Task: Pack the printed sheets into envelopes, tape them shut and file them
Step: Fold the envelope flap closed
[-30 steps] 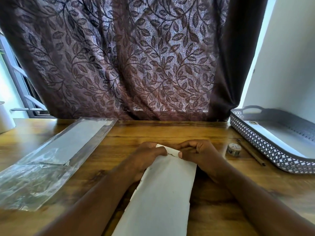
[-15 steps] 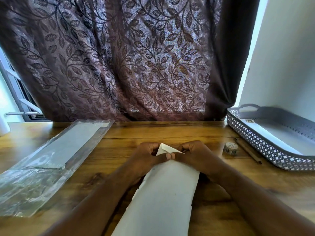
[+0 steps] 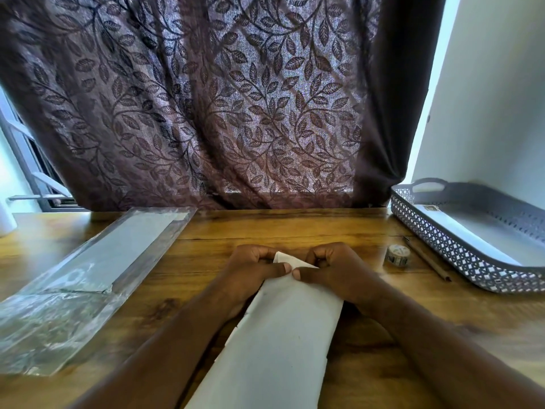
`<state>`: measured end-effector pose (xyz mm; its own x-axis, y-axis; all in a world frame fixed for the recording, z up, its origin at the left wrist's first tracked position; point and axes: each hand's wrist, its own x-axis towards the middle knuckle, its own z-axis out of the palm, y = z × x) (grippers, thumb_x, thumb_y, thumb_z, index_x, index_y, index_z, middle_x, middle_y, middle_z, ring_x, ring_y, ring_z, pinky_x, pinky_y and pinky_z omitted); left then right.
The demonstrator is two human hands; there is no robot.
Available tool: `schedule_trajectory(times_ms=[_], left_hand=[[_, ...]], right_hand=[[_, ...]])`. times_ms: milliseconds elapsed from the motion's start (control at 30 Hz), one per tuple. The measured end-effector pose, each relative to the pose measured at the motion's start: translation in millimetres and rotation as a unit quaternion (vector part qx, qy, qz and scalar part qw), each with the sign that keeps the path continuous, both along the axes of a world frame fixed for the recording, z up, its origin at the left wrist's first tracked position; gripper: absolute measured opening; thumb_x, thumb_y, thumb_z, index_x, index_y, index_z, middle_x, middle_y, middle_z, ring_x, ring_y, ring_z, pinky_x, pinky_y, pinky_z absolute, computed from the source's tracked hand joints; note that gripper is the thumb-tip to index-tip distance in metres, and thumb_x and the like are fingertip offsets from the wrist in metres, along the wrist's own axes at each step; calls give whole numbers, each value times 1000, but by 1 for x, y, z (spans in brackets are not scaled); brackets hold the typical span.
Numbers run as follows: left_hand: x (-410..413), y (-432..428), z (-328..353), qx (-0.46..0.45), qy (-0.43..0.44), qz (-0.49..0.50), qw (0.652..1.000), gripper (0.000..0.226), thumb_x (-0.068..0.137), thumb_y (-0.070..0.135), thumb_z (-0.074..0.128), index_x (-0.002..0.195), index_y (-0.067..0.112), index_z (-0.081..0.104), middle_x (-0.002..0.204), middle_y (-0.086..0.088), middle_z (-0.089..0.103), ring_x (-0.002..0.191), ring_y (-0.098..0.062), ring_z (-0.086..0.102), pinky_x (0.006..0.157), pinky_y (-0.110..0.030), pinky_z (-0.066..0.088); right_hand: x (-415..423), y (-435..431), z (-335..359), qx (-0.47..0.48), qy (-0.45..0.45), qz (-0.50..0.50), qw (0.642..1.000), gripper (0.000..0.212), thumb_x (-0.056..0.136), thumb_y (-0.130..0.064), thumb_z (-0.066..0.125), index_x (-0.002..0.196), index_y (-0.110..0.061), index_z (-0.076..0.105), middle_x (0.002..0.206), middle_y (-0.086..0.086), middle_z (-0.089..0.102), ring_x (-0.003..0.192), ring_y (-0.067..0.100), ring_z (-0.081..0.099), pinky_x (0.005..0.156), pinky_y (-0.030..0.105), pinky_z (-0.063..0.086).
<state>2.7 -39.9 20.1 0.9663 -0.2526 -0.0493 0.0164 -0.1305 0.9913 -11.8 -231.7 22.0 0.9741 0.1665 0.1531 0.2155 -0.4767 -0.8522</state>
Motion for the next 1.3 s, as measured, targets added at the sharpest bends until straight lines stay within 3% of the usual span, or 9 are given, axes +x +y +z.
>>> schedule_trajectory(times_ms=[167,300,467,567,767,933,1067,1200,1300], left_hand=[[1,2,3,-38,0,21,999,25,78,4,81,101,4,76,97,-13,78,94,-35,74,90,-51,59],[0,3,6,-47,-16,38,998,22,78,2,81,99,4,75,94,-12,78,91,-32,75,87,-46,60],[0,8,12,-45,-26,59,997,19,78,2,80,96,4,76,89,-11,79,86,-30,76,80,-40,62],[1,9,12,-36,-28,68,997,17,79,4,80,95,7,78,88,-9,79,86,-30,76,81,-41,62],[1,9,12,-41,-12,71,997,13,84,2,74,95,7,78,88,-12,78,84,-33,75,79,-42,62],[3,13,15,-53,-19,78,995,11,86,1,72,91,9,78,83,-10,78,71,-24,75,63,-30,58],[5,14,13,-51,0,64,997,13,89,6,70,100,8,77,90,-12,78,81,-30,75,75,-39,60],[5,20,10,43,41,-19,998,19,95,23,67,110,14,75,101,-5,78,93,-27,75,91,-46,58],[3,25,17,41,74,-53,995,24,95,26,67,114,14,72,105,-6,78,96,-28,75,91,-47,58]], right_hand=[[-4,0,2,39,13,0,999,23,89,-23,77,75,-4,72,72,2,74,62,8,64,57,21,51],[-2,-5,3,68,64,15,996,31,96,-27,68,88,2,75,91,20,75,76,25,67,72,38,53],[-2,-14,5,116,133,43,983,20,95,-16,66,102,0,77,100,12,78,95,29,74,82,35,61],[-1,-18,5,163,196,52,965,24,94,-12,67,112,1,74,109,14,77,105,31,72,89,42,61],[-1,-21,5,222,231,47,946,24,95,-4,62,116,5,70,114,19,74,107,32,71,83,39,61],[-3,-22,8,244,253,62,934,25,97,-3,58,119,5,69,116,20,73,103,29,72,79,38,63],[-4,-21,9,242,239,8,940,20,95,-2,63,110,8,71,107,20,76,92,28,75,74,39,64],[-2,-25,9,270,206,-54,939,16,94,1,62,103,10,71,103,22,76,92,29,76,68,37,64],[-1,-30,10,321,178,-90,926,14,94,1,62,99,9,71,105,22,76,94,30,76,70,38,62]])
